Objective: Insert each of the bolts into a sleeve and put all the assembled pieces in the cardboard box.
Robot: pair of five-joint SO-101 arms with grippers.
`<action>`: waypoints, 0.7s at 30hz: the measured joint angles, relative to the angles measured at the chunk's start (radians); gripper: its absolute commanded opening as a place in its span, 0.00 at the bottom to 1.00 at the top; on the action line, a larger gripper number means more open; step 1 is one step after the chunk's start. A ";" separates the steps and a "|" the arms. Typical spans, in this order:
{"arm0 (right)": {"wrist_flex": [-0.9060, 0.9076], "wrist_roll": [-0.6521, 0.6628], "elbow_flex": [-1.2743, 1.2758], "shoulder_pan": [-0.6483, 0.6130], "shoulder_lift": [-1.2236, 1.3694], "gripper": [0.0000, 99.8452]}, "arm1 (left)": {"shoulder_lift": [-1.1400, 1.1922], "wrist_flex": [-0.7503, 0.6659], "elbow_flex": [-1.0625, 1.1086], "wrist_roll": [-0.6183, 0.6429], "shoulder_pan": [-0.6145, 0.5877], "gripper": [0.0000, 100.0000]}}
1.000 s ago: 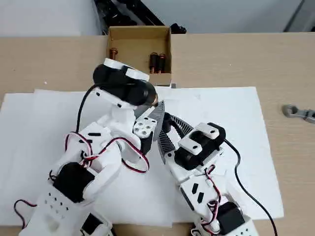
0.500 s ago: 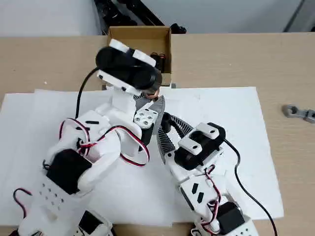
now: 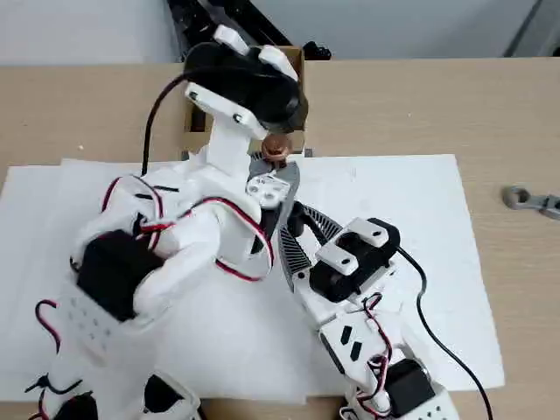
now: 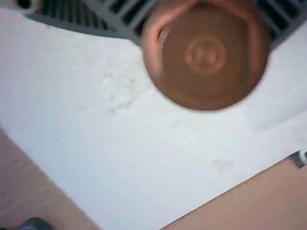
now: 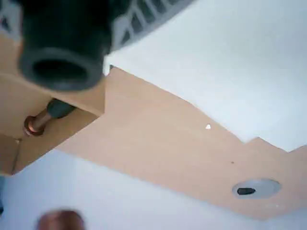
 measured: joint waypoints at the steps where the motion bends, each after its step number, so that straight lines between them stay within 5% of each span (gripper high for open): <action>1: 0.000 0.000 0.000 0.000 0.000 0.00 | 0.000 0.008 -0.006 0.002 0.021 0.01; 21: 0.000 0.000 0.000 0.000 0.000 0.00 | 0.009 0.041 -0.011 0.032 0.009 0.01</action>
